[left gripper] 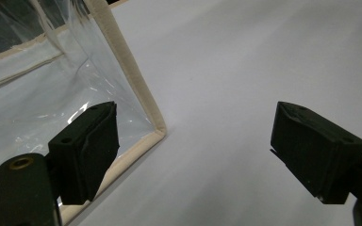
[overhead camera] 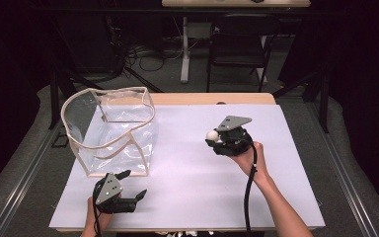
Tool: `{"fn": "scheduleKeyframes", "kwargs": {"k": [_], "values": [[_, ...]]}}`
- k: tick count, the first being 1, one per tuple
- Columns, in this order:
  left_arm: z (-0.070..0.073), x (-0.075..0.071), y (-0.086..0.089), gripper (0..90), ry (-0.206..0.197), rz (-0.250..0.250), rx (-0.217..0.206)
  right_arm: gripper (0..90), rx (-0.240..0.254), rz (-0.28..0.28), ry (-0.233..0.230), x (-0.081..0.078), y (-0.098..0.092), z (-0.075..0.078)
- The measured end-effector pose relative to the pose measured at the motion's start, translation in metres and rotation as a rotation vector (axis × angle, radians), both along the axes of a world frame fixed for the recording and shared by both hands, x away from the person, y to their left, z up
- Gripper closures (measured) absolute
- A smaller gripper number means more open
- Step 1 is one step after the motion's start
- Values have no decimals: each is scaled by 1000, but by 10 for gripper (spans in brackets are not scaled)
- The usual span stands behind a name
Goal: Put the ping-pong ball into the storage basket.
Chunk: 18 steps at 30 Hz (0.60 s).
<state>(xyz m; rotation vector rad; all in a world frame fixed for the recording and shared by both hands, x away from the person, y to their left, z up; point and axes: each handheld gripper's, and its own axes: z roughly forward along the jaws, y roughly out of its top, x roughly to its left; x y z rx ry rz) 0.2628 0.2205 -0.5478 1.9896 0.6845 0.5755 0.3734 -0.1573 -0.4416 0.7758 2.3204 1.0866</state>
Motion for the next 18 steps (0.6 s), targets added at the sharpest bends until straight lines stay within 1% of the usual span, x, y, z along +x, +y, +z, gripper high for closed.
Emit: {"fn": "scheduleKeyframes", "kwargs": {"k": [8,14,18], "values": [[0,0,0,163,1,0,4,512,-6,10,1,8,7,3],[0,1,0,163,2,-1,0,512,0,13,-1,13,11,6],[0,0,0,163,3,-1,2,512,-10,18,-4,17,14,9]]}}
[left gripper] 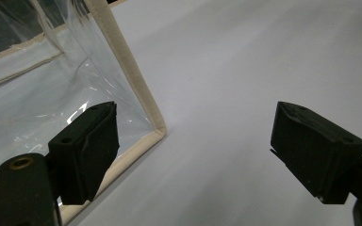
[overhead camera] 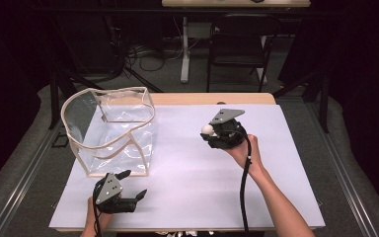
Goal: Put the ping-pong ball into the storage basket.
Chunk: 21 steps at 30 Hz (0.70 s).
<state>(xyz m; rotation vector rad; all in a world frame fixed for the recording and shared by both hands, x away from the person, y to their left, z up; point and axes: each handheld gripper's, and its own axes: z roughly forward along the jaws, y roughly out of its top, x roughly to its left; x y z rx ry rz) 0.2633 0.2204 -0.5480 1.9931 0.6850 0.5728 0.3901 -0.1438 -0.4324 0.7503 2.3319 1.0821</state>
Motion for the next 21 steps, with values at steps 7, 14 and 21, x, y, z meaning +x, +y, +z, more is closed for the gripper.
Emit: {"fn": "scheduleKeyframes", "kwargs": {"k": [7,14,21], "values": [[0,0,0,163,-2,1,-2,512,6,2,0,5,4,4],[0,0,0,163,-1,1,1,512,9,10,-4,12,9,8],[0,0,0,163,0,1,-5,512,10,10,1,18,12,11]]}}
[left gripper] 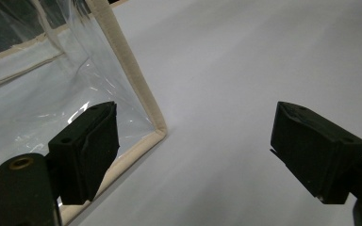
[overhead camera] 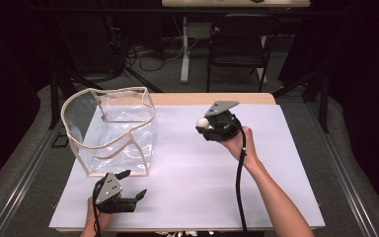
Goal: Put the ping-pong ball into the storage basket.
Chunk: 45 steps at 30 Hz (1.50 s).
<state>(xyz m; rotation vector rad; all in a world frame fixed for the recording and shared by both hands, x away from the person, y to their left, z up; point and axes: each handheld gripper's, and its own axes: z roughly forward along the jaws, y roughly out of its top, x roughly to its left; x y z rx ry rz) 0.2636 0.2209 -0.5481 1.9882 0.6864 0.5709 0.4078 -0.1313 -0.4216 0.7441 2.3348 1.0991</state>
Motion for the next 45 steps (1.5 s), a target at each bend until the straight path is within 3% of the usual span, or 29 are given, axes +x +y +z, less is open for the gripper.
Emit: {"fn": "scheduleKeyframes", "kwargs": {"k": [45], "values": [[0,0,0,163,-2,-2,3,512,-5,5,-11,24,21,19]]}}
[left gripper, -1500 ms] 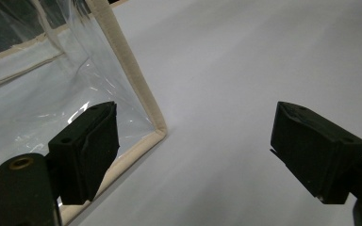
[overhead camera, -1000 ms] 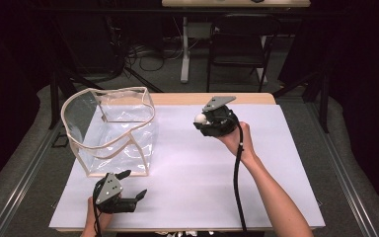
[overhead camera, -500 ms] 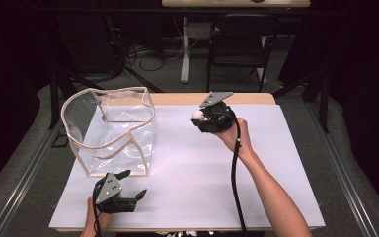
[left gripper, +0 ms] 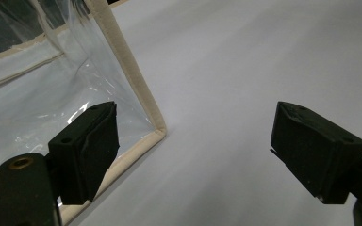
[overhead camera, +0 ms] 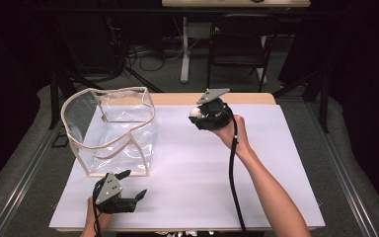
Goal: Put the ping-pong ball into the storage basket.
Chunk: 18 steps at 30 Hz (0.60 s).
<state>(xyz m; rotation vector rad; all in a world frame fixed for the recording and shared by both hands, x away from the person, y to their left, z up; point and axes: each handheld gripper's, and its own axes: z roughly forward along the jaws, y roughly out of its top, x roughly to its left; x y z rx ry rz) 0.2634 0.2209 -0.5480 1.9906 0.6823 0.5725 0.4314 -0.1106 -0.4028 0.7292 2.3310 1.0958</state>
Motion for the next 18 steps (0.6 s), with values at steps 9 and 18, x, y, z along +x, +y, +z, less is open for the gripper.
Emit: {"fn": "scheduleKeyframes", "kwargs": {"k": [9,18], "values": [[0,0,0,163,1,1,-2,512,-4,4,-7,4,6,9],[0,0,0,163,0,1,0,513,2,15,-13,7,13,16]]}}
